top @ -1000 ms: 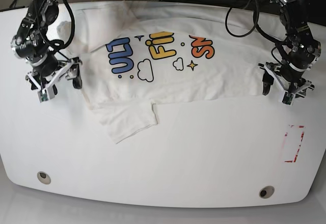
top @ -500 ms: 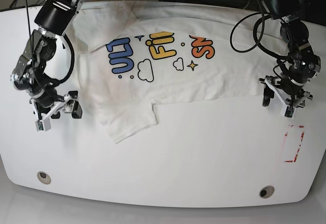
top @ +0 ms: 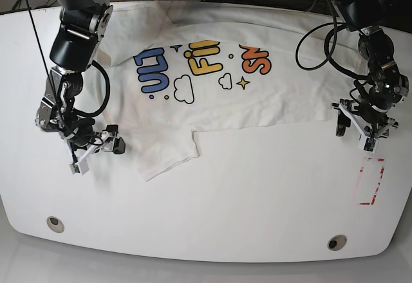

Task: Layout the t-shirt on the table in an organized manner, then fold the t-shirt properly
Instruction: 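Move both grippers down along the shirt sides and grasp the edges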

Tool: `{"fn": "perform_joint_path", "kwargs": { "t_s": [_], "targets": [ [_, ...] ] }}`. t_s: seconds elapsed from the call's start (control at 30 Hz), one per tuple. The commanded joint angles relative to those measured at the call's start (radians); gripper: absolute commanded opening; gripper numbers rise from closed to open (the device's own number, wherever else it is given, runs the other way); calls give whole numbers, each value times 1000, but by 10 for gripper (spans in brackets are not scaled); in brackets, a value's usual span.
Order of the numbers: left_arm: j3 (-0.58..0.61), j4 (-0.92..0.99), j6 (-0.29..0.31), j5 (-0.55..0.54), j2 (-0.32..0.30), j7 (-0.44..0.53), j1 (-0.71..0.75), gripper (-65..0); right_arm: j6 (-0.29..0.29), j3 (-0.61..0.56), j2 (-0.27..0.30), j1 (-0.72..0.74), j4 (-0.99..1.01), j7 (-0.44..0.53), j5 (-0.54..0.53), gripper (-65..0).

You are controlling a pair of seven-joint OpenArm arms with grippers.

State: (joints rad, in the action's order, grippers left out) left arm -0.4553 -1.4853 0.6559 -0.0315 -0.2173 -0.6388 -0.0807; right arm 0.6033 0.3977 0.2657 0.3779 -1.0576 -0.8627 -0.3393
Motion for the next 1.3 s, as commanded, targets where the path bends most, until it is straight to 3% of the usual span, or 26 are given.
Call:
{"fn": "perform_joint_path", "kwargs": {
  "t_s": [0.0, 0.63, 1.27],
  "targets": [
    [-4, -13, 2, -17, -29, 23, -18, -272, 5, 2, 25, 22, 1, 35, -5, -147],
    [-7, -10, 2, -18, -60, 23, 5, -272, 27, -24, -3, -67, -3, 32, -10, -160],
    [-63, 50, 2, -18, -84, 23, 0, -271, 28, -24, -9, -107, -5, 24, -10, -504]
  ]
}}
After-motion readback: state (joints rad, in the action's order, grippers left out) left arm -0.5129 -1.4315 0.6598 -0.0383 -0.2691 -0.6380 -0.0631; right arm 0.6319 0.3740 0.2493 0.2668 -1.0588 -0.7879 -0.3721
